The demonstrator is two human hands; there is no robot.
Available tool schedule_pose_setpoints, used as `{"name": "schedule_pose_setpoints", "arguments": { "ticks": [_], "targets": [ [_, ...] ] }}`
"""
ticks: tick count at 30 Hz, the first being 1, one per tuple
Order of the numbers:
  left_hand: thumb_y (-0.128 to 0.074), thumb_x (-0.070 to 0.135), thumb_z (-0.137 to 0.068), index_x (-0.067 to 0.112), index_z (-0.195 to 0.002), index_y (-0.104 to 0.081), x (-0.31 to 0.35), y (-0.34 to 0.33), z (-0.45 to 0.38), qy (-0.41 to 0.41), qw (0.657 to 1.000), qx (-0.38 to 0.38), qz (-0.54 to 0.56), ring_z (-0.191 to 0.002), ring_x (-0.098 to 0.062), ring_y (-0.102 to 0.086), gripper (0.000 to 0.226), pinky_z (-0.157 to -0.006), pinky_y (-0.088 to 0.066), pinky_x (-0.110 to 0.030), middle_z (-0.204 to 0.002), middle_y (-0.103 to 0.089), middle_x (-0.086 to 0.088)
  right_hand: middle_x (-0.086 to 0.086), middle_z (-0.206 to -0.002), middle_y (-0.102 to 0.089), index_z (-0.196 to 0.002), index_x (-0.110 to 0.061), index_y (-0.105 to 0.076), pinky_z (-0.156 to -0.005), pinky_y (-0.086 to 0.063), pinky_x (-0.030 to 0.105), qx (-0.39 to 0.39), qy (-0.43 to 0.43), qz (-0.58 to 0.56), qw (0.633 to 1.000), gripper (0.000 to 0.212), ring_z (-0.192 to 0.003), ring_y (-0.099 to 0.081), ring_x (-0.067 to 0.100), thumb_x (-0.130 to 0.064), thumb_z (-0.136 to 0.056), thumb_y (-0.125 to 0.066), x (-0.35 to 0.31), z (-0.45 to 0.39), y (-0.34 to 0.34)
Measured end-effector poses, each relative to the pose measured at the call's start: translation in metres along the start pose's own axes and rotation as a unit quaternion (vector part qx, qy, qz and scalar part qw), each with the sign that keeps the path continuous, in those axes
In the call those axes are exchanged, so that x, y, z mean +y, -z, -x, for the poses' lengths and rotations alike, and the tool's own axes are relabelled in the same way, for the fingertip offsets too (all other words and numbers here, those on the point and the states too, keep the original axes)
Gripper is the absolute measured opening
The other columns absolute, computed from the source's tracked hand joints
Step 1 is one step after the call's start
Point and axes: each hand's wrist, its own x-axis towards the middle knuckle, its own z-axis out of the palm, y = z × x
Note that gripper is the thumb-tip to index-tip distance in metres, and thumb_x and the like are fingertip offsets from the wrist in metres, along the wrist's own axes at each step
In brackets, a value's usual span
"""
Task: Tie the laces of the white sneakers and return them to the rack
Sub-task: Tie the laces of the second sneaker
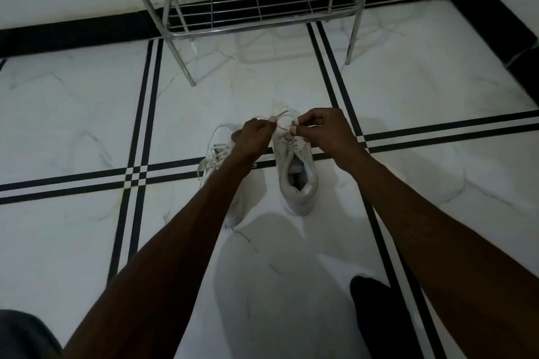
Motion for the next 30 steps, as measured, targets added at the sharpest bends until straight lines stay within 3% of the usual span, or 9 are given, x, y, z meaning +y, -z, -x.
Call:
{"name": "schedule_pose_setpoints", "arguments": {
  "ticks": [3, 7, 10, 12, 15, 22, 25, 28, 30],
  "targets": [
    [-0.061, 0.034, -0.1, 0.005, -0.117, -0.073, 0.001, -0.004, 0.002, 0.042, 0.983, -0.049, 0.171, -0.108, -0.018, -0.063, 0.035, -0.068, -0.049, -0.016, -0.112, -0.071, -0.005, 0.009, -0.093, -0.079, -0.092, -0.008, -0.075, -0.065, -0.054, 0.02, -0.012, -0.033, -0.059, 0.998, 0.023, -0.084, -0.076, 0.014, -0.016, -0.074, -0.087, -0.006, 0.004, -0.006],
    [-0.067, 0.021, -0.097, 0.006, -0.086, -0.07, -0.005, -0.009, 0.005, 0.043, 0.974, 0.006, 0.223, -0.08, -0.021, -0.067, 0.019, -0.078, -0.06, -0.043, -0.083, -0.071, -0.011, 0.009, -0.095, -0.078, -0.086, -0.012, -0.074, -0.07, -0.06, 0.027, -0.013, -0.077, -0.094, 0.993, 0.015, -0.088, -0.076, 0.017, -0.02, -0.079, -0.084, -0.012, 0.007, -0.008],
    [-0.046, 0.001, -0.102, 0.0, -0.1, -0.055, -0.006, -0.011, 0.011, 0.088, 0.963, 0.076, 0.244, -0.066, -0.023, -0.067, 0.009, -0.066, -0.061, -0.036, -0.087, -0.069, -0.022, 0.011, -0.095, -0.075, -0.085, -0.011, -0.071, -0.079, -0.06, 0.036, -0.008, -0.167, -0.118, 0.979, 0.009, -0.087, -0.071, 0.018, -0.017, -0.086, -0.077, -0.003, 0.01, 0.005],
    [-0.036, -0.005, -0.101, -0.002, -0.102, -0.051, -0.015, -0.01, 0.015, 0.134, 0.949, 0.114, 0.263, -0.057, -0.024, -0.066, 0.015, -0.049, -0.06, -0.03, -0.085, -0.067, -0.025, 0.013, -0.092, -0.072, -0.092, -0.006, -0.069, -0.068, -0.057, 0.029, 0.028, -0.262, -0.166, 0.95, 0.006, -0.079, -0.067, 0.016, -0.012, -0.09, -0.071, 0.011, 0.016, 0.017],
    [-0.033, -0.002, -0.105, -0.004, -0.08, -0.053, -0.028, -0.017, 0.02, 0.187, 0.914, 0.141, 0.331, -0.05, -0.027, -0.069, 0.031, -0.061, -0.064, -0.049, -0.078, -0.067, -0.027, 0.006, -0.079, -0.066, -0.085, -0.009, -0.063, -0.059, -0.049, 0.021, 0.077, -0.335, -0.238, 0.908, 0.013, -0.066, -0.059, 0.011, -0.015, -0.096, -0.064, 0.032, 0.026, 0.023],
    [-0.058, 0.046, -0.099, 0.003, -0.101, -0.07, -0.032, -0.043, 0.017, 0.21, 0.923, 0.05, 0.318, -0.076, -0.019, -0.06, 0.045, -0.062, -0.05, -0.026, -0.094, -0.069, -0.007, 0.004, -0.073, -0.065, -0.094, -0.011, -0.067, -0.06, -0.053, 0.027, -0.002, -0.245, -0.227, 0.943, 0.023, -0.064, -0.06, 0.013, -0.033, -0.097, -0.063, 0.023, 0.027, -0.005],
    [-0.073, 0.039, -0.09, 0.0, -0.112, -0.071, -0.026, -0.046, 0.016, 0.201, 0.928, 0.033, 0.313, -0.083, -0.02, -0.062, 0.045, -0.061, -0.05, -0.024, -0.089, -0.067, -0.005, 0.013, -0.085, -0.067, -0.107, -0.005, -0.07, -0.07, -0.054, 0.034, 0.011, -0.193, -0.125, 0.973, 0.025, -0.066, -0.059, 0.015, -0.026, -0.095, -0.066, 0.027, 0.023, -0.011],
    [-0.078, 0.026, -0.088, 0.001, -0.091, -0.07, -0.022, -0.049, 0.015, 0.191, 0.937, 0.034, 0.289, -0.071, -0.018, -0.061, 0.026, -0.048, -0.048, -0.017, -0.076, -0.063, -0.004, 0.017, -0.092, -0.074, -0.105, -0.003, -0.07, -0.074, -0.06, 0.037, 0.039, -0.142, -0.028, 0.989, 0.024, -0.074, -0.069, 0.023, -0.024, -0.094, -0.067, 0.03, 0.018, -0.017],
    [-0.082, 0.026, -0.083, 0.009, -0.069, -0.066, -0.021, -0.05, 0.011, 0.187, 0.953, 0.048, 0.235, -0.067, -0.019, -0.06, 0.028, -0.055, -0.052, -0.021, -0.069, -0.062, -0.005, 0.011, -0.09, -0.074, -0.101, -0.002, -0.07, -0.078, -0.059, 0.04, 0.042, -0.103, 0.055, 0.992, 0.028, -0.084, -0.071, 0.027, -0.028, -0.093, -0.068, 0.029, 0.015, -0.019]
  ]
}}
